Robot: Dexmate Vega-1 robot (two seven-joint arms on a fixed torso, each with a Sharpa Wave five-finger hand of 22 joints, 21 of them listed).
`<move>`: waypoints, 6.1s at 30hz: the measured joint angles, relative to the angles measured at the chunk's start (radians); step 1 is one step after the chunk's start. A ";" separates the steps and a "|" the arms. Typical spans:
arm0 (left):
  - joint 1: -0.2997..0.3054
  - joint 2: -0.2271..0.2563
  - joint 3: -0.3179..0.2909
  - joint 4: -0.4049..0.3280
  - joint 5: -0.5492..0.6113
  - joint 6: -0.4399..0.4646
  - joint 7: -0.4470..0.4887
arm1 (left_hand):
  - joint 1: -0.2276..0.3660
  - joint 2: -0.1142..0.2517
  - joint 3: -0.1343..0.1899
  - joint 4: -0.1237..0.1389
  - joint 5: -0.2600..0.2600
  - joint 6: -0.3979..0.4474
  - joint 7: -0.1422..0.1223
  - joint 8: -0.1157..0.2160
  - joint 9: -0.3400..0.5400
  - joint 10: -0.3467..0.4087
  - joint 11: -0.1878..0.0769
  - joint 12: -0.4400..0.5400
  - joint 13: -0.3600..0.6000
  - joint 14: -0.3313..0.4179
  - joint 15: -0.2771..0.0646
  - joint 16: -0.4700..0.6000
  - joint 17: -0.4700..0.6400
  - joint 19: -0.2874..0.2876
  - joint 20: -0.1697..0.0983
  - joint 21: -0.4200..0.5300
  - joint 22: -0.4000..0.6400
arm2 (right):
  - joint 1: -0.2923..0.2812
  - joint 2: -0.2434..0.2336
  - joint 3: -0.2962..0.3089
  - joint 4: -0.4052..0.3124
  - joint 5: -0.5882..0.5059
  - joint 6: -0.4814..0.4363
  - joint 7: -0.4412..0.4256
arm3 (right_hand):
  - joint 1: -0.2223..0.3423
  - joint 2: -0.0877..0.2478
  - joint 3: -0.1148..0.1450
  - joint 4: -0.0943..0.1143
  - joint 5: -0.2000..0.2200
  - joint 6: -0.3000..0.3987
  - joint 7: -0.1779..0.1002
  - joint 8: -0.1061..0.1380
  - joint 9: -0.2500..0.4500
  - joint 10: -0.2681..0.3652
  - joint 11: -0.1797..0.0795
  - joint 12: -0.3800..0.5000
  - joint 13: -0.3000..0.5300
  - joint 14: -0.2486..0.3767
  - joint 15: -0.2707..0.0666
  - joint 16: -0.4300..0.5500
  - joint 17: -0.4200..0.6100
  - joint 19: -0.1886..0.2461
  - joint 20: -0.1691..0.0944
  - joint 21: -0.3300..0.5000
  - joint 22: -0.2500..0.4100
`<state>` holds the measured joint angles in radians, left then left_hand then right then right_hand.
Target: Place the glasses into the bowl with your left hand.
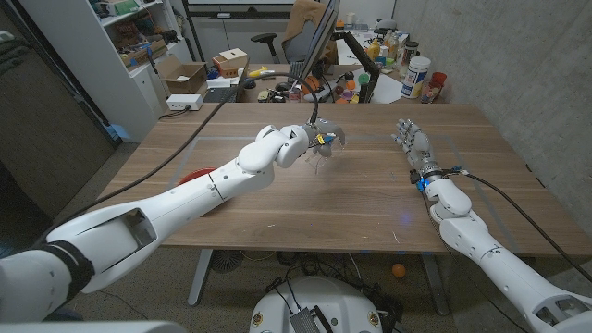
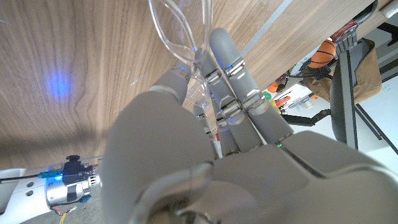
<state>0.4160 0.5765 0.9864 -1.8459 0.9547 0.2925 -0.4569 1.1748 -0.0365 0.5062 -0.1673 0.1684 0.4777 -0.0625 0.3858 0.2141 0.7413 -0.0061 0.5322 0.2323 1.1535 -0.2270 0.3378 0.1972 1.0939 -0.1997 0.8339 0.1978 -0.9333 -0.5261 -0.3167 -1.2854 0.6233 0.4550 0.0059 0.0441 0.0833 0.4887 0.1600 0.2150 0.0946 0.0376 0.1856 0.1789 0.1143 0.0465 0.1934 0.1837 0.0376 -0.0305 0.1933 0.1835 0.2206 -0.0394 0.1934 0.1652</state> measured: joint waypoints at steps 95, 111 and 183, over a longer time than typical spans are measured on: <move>0.702 0.576 -0.737 -0.531 -0.134 -0.099 0.150 | 0.031 0.037 -0.049 0.009 -0.001 0.231 0.130 -0.033 0.012 0.016 -0.055 -0.023 0.031 0.023 -0.009 -0.025 0.000 -0.055 0.030 0.073 -0.002 | -0.032 0.018 -0.077 -0.228 -0.155 -0.141 -0.203 | 0.000 0.000 0.000 0.000 0.000 0.006 -0.006 0.000 0.000 0.005 -0.005 0.000 0.000 0.000 0.000 0.000 0.000 0.000 0.000 0.000 0.000; 0.840 0.614 -0.855 -0.566 -0.128 -0.015 0.165 | 0.031 0.037 -0.053 0.007 -0.001 0.239 0.129 -0.039 0.013 0.018 -0.053 -0.024 0.035 0.027 -0.012 -0.029 0.001 -0.062 0.030 0.087 -0.007 | -0.021 0.029 -0.089 -0.228 -0.170 -0.151 -0.216 | 0.000 0.000 0.000 0.000 0.000 0.006 -0.006 0.000 0.000 0.005 -0.005 0.000 0.000 0.000 0.000 0.000 0.000 0.000 0.000 0.000 0.000; 1.109 0.443 -1.243 -0.513 -0.015 -0.129 -0.043 | 0.038 0.044 -0.075 0.004 -0.001 0.269 0.116 -0.070 0.017 0.021 -0.057 -0.045 0.055 0.030 -0.015 -0.044 0.006 -0.103 0.046 0.128 -0.007 | -0.002 0.050 -0.098 -0.212 -0.188 -0.168 -0.250 | 0.000 0.000 0.000 0.000 0.000 0.006 -0.005 0.000 0.000 0.005 -0.005 0.000 0.000 0.000 0.000 0.000 0.000 -0.004 -0.003 0.000 0.000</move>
<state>1.5247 1.0196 -0.2566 -2.3588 0.9401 0.1632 -0.5002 1.2131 0.0072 0.4311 -0.1629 0.1673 0.7470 0.0532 0.3163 0.2309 0.7623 -0.0631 0.4868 0.2874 1.1834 -0.2417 0.2935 0.2034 0.9906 -0.1536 0.9622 0.1910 -0.9351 -0.4759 -0.4148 -1.4975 0.4356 0.2866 -0.2439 0.0441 0.0833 0.4887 0.1600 0.2150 0.1001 0.0322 0.1856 0.1789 0.1196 0.0411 0.1934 0.1836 0.0376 -0.0305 0.1933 0.1835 0.2164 -0.0427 0.1934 0.1652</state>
